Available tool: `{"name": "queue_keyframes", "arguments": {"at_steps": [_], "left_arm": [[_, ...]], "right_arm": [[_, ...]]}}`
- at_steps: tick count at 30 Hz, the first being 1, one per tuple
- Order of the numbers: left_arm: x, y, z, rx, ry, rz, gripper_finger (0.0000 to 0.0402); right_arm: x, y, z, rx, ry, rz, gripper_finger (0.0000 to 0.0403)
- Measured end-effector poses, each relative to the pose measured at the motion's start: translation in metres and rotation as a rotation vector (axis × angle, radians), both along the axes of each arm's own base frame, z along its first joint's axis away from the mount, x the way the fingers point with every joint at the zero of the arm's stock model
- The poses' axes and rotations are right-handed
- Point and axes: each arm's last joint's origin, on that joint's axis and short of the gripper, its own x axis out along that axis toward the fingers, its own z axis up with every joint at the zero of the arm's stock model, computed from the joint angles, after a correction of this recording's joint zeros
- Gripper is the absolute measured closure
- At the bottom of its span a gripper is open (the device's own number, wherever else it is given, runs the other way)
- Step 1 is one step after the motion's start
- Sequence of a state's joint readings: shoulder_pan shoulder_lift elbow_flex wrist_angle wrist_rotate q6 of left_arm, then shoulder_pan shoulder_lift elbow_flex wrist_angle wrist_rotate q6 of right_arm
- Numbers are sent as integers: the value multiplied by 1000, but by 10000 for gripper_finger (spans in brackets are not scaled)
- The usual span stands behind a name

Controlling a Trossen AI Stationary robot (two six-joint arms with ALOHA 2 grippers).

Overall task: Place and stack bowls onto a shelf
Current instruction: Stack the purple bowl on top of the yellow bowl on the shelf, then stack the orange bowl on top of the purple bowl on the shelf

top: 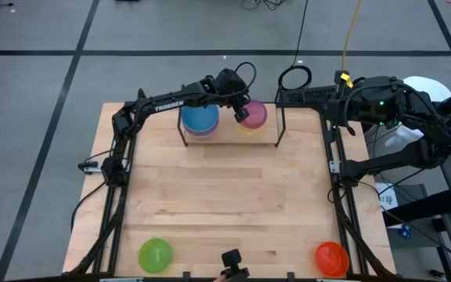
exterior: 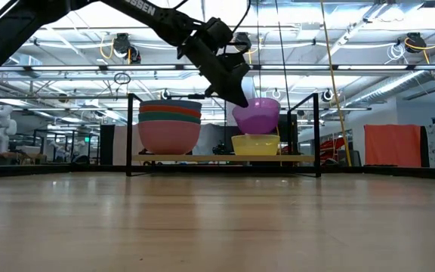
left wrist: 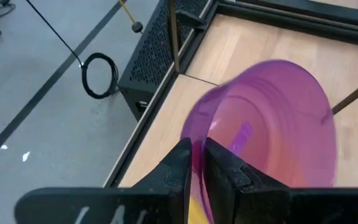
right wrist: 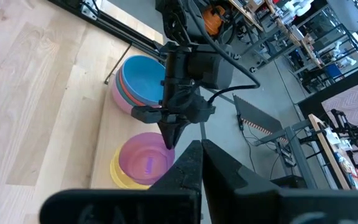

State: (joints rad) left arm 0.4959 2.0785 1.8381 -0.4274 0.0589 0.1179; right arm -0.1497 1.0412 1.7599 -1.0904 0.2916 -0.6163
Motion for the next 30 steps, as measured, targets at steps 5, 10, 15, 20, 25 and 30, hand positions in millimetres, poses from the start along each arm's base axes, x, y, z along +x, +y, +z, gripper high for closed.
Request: {"name": "queue_keyframes", "arguments": {"at_steps": [5, 10, 15, 20, 25, 30], "left_arm": [[-1, -1, -1, -5, 16, -3, 360], [-3, -2, -5, -41, 50, 10, 360], [-3, -2, -8, -40, 61, 4, 360], [1, 1, -24, -56, 104, -2, 360], [4, 2, -35, -67, 128, -4, 360], [6, 4, -30, -39, 88, -7, 360]], "right_arm": [[0, 0, 0, 0, 0, 0, 403], [0, 0, 0, -1, 0, 0, 403], [0, 0, 0, -1, 0, 0, 403], [0, 0, 0, -1, 0, 0, 403], [0, 0, 0, -1, 0, 0, 403], [0, 0, 0, -3, 1, 0, 403]]}}
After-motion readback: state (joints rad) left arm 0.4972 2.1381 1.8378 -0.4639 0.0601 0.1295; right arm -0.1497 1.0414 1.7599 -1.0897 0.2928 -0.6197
